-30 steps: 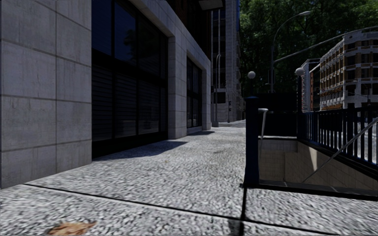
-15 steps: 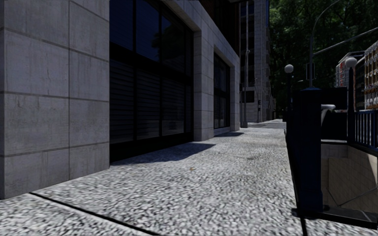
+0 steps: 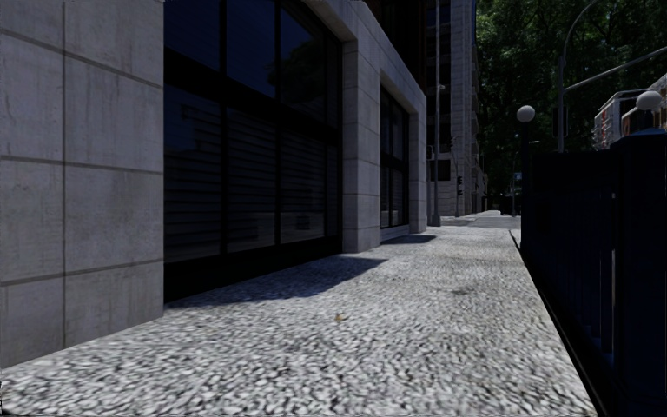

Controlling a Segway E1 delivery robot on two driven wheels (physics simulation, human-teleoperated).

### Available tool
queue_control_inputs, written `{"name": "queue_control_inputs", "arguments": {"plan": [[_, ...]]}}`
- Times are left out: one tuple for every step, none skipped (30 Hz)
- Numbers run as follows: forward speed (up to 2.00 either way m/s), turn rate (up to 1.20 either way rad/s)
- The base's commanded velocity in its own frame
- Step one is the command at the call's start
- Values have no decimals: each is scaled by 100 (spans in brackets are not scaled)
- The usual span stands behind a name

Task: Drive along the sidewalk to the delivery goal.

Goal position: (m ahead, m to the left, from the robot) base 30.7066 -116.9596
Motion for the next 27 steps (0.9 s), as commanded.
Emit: {"name": "queue_control_inputs", "arguments": {"plan": [[103, 0], [103, 0], [103, 0], [103, 0], [103, 0], [103, 0], [103, 0], [106, 0], [115, 0], [120, 0], [121, 0], [121, 0], [122, 0], [122, 0], [122, 0], [122, 0], [123, 0], [127, 0], [135, 0], [143, 0], [143, 0], [147, -14], [150, -34], [152, -48], [154, -55], [154, -55], [154, -60]]}}
